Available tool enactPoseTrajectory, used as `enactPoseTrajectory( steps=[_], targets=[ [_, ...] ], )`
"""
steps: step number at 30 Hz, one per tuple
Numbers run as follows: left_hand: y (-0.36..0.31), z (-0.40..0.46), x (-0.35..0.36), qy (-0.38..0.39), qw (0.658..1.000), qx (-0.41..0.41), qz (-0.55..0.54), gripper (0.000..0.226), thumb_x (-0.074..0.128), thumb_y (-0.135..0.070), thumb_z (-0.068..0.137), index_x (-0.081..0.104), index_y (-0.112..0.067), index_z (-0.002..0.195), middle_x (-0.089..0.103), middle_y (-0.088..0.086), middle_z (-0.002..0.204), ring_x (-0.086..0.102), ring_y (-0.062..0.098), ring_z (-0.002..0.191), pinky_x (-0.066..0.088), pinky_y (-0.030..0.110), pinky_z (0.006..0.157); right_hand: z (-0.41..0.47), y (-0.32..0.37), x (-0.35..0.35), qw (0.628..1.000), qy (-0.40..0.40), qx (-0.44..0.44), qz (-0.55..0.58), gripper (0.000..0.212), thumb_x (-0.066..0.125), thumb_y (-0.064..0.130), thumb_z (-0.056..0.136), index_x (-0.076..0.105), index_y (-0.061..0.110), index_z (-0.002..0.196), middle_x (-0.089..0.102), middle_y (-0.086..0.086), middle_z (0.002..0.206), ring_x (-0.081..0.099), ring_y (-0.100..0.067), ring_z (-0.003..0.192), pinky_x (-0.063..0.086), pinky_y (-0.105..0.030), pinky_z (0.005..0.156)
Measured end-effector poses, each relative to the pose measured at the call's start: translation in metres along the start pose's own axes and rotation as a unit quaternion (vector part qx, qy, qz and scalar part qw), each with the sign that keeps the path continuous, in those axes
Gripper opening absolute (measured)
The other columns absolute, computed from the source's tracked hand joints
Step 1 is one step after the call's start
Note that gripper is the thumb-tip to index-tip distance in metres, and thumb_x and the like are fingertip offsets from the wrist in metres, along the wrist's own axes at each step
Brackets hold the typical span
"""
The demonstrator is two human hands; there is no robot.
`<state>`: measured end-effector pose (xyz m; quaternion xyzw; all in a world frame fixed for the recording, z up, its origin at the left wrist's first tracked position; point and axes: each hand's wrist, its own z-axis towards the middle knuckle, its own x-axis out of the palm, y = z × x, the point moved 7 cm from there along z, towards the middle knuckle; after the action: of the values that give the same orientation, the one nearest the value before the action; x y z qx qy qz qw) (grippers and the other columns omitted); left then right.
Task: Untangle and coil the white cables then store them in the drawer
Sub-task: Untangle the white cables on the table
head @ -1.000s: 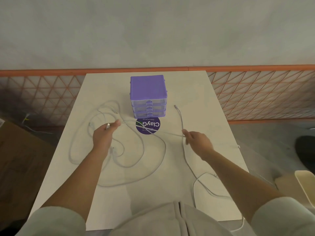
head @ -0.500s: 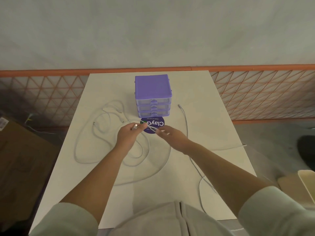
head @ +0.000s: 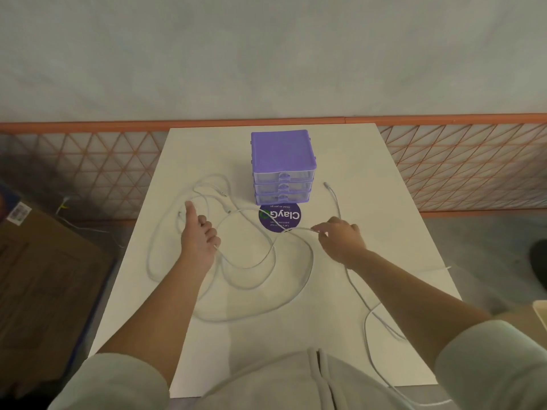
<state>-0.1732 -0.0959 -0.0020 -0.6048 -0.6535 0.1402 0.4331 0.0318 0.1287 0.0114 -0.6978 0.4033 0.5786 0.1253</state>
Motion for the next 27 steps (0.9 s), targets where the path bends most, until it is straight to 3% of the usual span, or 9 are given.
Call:
enactPoseTrajectory(
  steps=[4,6,8,10,12,15,18,21,27],
  targets=[
    [0.004,0.002,0.007,0.023,0.984,-0.040,-0.170,0.038,0.027,-0.030,0.099,0.039,-0.018,0.065,0.029,-0.004,0.062,0.027,0.008,0.038,0.022,0.016,0.035,-0.007,0.059,0.015,0.994,0.043,-0.100,0.033,0.056,0.046,0.014,0.092,0.045,0.026,0.146,0.040,0.004,0.151,0.033,-0.019,0.139,0.022,-0.030,0.114],
    [0.004,0.003,0.010,0.023,0.976,-0.046,-0.211,0.038,0.024,-0.023,0.100,0.039,-0.017,0.066,0.031,-0.004,0.062,0.029,0.009,0.039,0.024,0.014,0.036,-0.017,0.097,0.021,0.980,0.064,-0.178,0.053,0.051,0.052,0.022,0.094,0.046,0.026,0.145,0.040,0.005,0.152,0.032,-0.016,0.141,0.021,-0.029,0.116],
    [0.001,0.006,0.011,0.026,0.969,-0.050,-0.241,0.041,0.025,-0.023,0.104,0.041,-0.017,0.067,0.033,-0.004,0.060,0.032,0.008,0.036,0.029,0.012,0.038,-0.024,0.118,0.030,0.972,0.085,-0.196,0.097,0.042,0.054,0.034,0.096,0.052,0.027,0.138,0.051,0.007,0.142,0.043,-0.014,0.132,0.028,-0.029,0.113],
    [-0.002,0.010,0.008,0.026,0.960,-0.055,-0.273,0.040,0.029,-0.025,0.106,0.045,-0.017,0.071,0.038,-0.005,0.056,0.036,0.008,0.036,0.035,0.012,0.041,-0.025,0.121,0.037,0.971,0.101,-0.162,0.144,0.030,0.052,0.042,0.097,0.063,0.026,0.120,0.064,0.006,0.120,0.058,-0.018,0.110,0.044,-0.037,0.101],
    [-0.005,0.013,0.001,0.019,0.956,-0.051,-0.288,0.036,0.033,-0.024,0.106,0.049,-0.018,0.074,0.040,-0.004,0.054,0.039,0.008,0.036,0.038,0.013,0.043,-0.022,0.113,0.036,0.972,0.095,-0.124,0.174,0.028,0.048,0.044,0.098,0.065,0.022,0.102,0.066,0.003,0.099,0.061,-0.021,0.092,0.051,-0.041,0.086],
    [-0.006,0.015,-0.011,-0.004,0.960,-0.033,-0.277,0.033,0.034,-0.024,0.106,0.051,-0.021,0.078,0.037,-0.005,0.047,0.037,0.009,0.034,0.039,0.014,0.044,-0.020,0.089,0.027,0.965,0.071,-0.065,0.245,0.045,0.042,0.053,0.099,0.062,0.018,0.080,0.060,0.005,0.076,0.056,-0.018,0.072,0.046,-0.032,0.069],
    [-0.007,0.019,-0.029,-0.024,0.966,-0.012,-0.258,0.033,0.035,-0.033,0.107,0.051,-0.024,0.079,0.028,-0.007,0.045,0.028,0.008,0.033,0.033,0.013,0.039,-0.020,0.044,0.016,0.988,0.027,0.026,0.149,0.060,0.030,0.064,0.097,0.054,0.019,0.066,0.057,0.003,0.066,0.055,-0.021,0.053,0.040,-0.026,0.050],
    [-0.010,0.024,-0.046,-0.035,0.973,-0.003,-0.227,0.033,0.034,-0.038,0.106,0.050,-0.024,0.080,0.020,-0.006,0.046,0.020,0.008,0.034,0.022,0.015,0.034,-0.023,-0.002,0.010,0.995,-0.002,0.089,0.036,0.062,0.030,0.060,0.098,0.047,0.015,0.059,0.054,0.000,0.059,0.058,-0.026,0.051,0.037,-0.025,0.047],
    [0.005,0.018,-0.036,-0.046,0.978,-0.009,-0.205,0.034,0.036,-0.043,0.104,0.051,-0.024,0.081,0.018,-0.007,0.044,0.018,0.008,0.032,0.016,0.016,0.032,-0.031,-0.041,0.008,0.994,-0.018,0.106,-0.012,0.058,0.037,0.055,0.096,0.050,0.014,0.058,0.055,-0.001,0.059,0.058,-0.022,0.055,0.034,-0.024,0.049]
  ],
)
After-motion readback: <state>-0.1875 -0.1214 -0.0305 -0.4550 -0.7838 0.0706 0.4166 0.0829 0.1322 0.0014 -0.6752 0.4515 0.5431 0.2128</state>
